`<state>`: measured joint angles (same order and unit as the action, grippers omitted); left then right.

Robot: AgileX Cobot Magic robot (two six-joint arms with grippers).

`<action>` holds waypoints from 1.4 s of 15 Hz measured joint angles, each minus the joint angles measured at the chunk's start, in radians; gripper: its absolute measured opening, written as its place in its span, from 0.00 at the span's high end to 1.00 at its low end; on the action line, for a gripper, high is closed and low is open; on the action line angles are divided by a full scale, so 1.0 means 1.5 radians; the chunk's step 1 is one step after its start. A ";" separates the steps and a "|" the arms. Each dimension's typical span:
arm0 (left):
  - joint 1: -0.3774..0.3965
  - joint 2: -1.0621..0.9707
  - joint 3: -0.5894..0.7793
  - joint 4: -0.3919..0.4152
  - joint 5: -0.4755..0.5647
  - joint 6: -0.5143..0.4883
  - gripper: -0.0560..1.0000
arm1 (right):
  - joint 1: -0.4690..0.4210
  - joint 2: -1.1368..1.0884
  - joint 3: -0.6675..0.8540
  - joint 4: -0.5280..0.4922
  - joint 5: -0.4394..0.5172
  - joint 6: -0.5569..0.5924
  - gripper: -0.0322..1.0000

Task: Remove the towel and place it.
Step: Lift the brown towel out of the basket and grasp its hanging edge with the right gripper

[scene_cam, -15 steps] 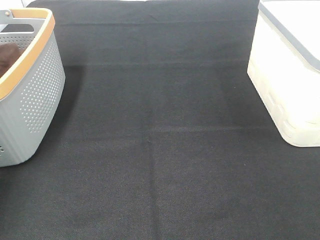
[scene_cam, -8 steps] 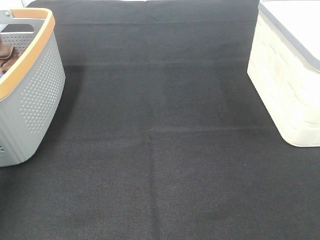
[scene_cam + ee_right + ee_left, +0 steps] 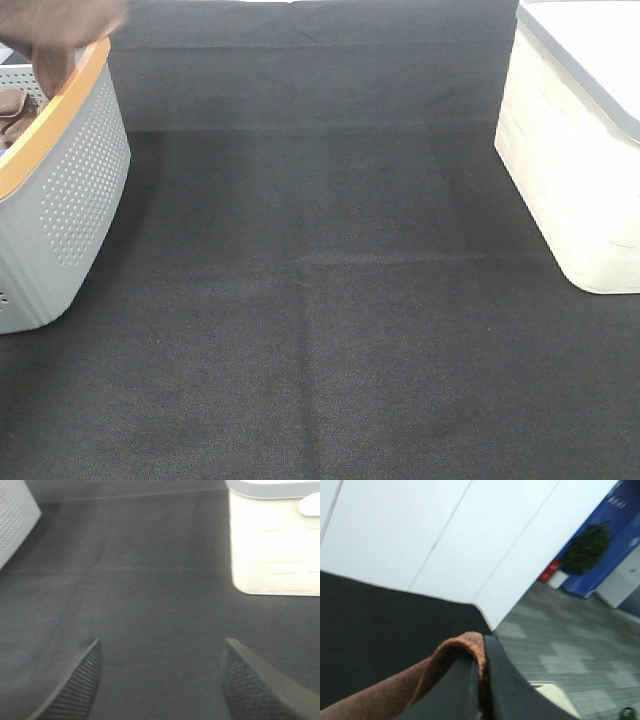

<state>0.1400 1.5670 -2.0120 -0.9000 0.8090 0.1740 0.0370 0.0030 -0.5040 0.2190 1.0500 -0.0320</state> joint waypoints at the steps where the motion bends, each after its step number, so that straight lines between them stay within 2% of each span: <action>1: 0.000 0.000 0.000 -0.061 -0.002 0.023 0.95 | 0.000 0.026 0.000 0.041 -0.011 -0.001 0.35; 3: -0.014 0.000 0.000 -0.115 -0.015 0.050 0.95 | 0.000 0.081 0.000 0.127 -0.035 -0.034 0.35; 4: -0.033 0.000 0.000 -0.124 -0.020 0.061 0.95 | 0.000 0.119 0.000 0.175 -0.047 -0.084 0.35; 5: -0.057 0.000 0.000 -0.127 -0.021 0.076 0.95 | 0.000 0.157 0.000 0.216 -0.060 -0.141 0.35; 6: -0.057 0.000 0.000 -0.127 -0.021 0.076 0.95 | 0.000 0.157 0.000 0.216 -0.060 -0.141 0.35; 11: -0.187 0.000 0.000 -0.125 -0.021 0.110 0.95 | 0.000 0.324 0.000 0.410 -0.140 -0.384 0.35; 13: -0.220 0.000 0.000 -0.123 -0.025 0.126 0.95 | 0.000 0.373 -0.002 0.465 -0.163 -0.467 0.34; 15: -0.237 0.000 0.000 -0.123 -0.028 0.137 0.95 | 0.000 0.430 -0.019 0.505 -0.179 -0.541 0.34; 17: -0.252 0.000 0.000 -0.119 -0.027 0.137 0.95 | 0.000 0.516 -0.087 0.519 -0.182 -0.579 0.34; 19: -0.271 0.004 0.000 -0.112 -0.025 0.139 0.95 | 0.004 0.580 -0.155 0.544 -0.175 -0.582 0.34; 21: -0.291 0.013 0.000 -0.108 -0.025 0.139 0.95 | 0.053 0.633 -0.200 0.547 -0.167 -0.588 0.34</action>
<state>-0.2960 1.5860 -2.0120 -1.0620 0.7710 0.3820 0.1160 0.9520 -0.8040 1.0400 0.7990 -0.9140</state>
